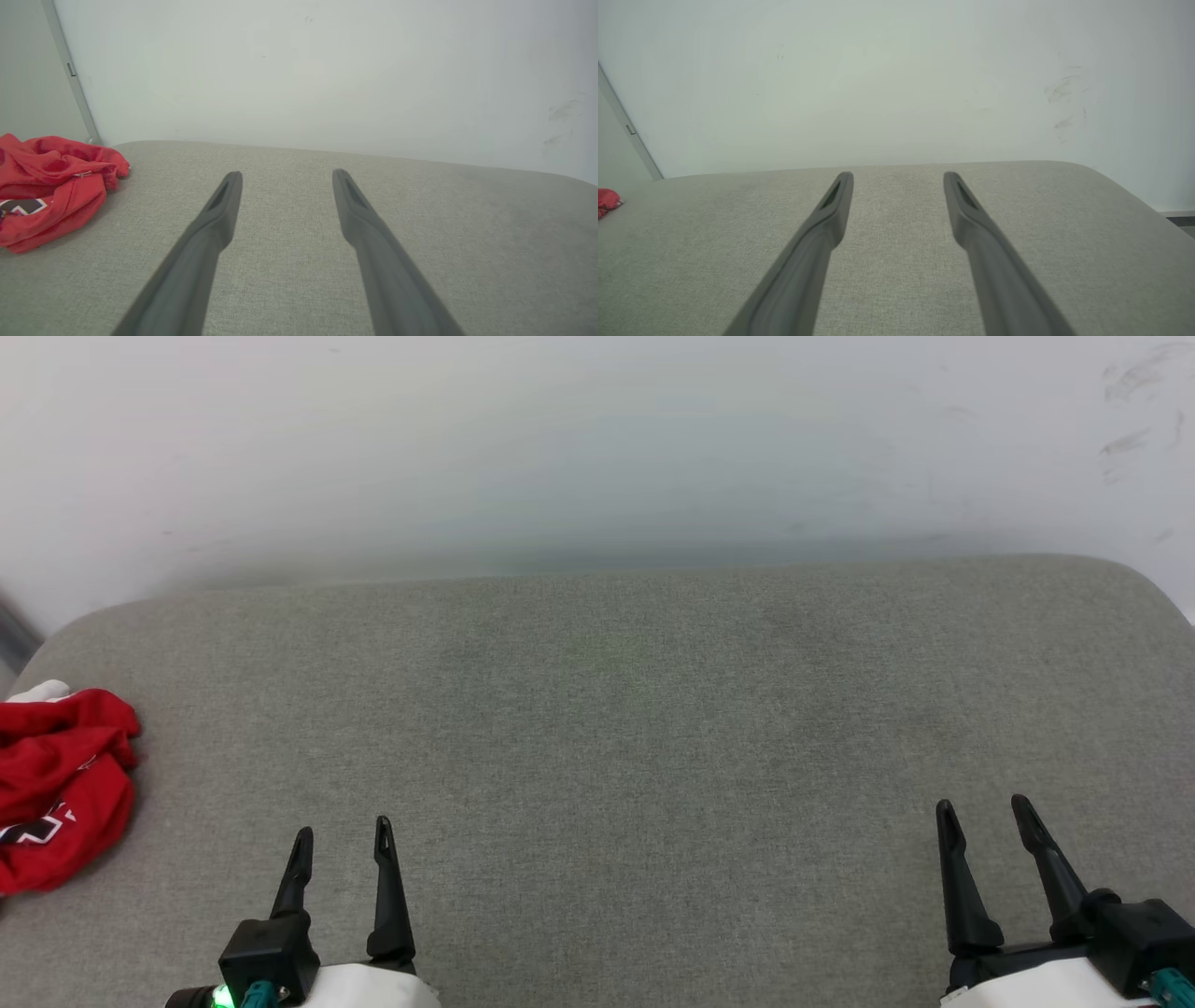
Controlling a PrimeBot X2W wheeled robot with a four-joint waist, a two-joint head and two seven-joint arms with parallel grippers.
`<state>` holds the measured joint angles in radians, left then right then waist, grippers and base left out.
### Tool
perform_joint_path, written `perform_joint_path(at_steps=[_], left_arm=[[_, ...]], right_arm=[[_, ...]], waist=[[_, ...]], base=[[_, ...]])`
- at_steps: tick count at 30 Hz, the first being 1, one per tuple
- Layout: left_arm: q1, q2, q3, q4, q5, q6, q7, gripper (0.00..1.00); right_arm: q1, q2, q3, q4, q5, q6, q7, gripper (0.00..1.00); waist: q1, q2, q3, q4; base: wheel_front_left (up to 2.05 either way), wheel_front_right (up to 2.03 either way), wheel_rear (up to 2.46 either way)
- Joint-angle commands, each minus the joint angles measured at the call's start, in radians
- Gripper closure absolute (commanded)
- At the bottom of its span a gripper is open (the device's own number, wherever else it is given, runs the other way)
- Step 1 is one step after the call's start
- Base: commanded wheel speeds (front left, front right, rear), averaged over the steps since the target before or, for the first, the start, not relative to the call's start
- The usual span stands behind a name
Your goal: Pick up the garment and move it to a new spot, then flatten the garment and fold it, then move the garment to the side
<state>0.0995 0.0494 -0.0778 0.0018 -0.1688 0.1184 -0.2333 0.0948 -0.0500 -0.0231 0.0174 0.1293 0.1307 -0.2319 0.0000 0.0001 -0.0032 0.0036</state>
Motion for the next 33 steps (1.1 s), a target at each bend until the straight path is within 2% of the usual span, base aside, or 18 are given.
perform_joint_path(at_steps=[1,16,33], left_arm=[[0.012,0.001,-0.001,-0.006,0.016,0.001,-0.007,0.00],[0.023,0.001,-0.002,0.006,0.086,-0.009,-0.035,0.00],[0.015,0.001,0.015,0.040,0.039,-0.024,-0.033,0.00]], right_arm=[[0.011,-0.001,0.000,-0.009,-0.017,0.000,-0.009,0.00],[0.029,0.000,0.006,-0.017,-0.087,0.000,-0.035,0.00],[0.033,0.000,0.003,0.005,-0.008,0.000,-0.034,0.00]], waist=[[0.0000,-0.0001,0.000,0.000],[0.0000,-0.0001,-0.001,-0.001],[0.0000,-0.0001,0.002,-0.001]], base=[[0.00,0.00,0.00],[0.00,0.00,0.00],[0.00,0.00,0.00]])
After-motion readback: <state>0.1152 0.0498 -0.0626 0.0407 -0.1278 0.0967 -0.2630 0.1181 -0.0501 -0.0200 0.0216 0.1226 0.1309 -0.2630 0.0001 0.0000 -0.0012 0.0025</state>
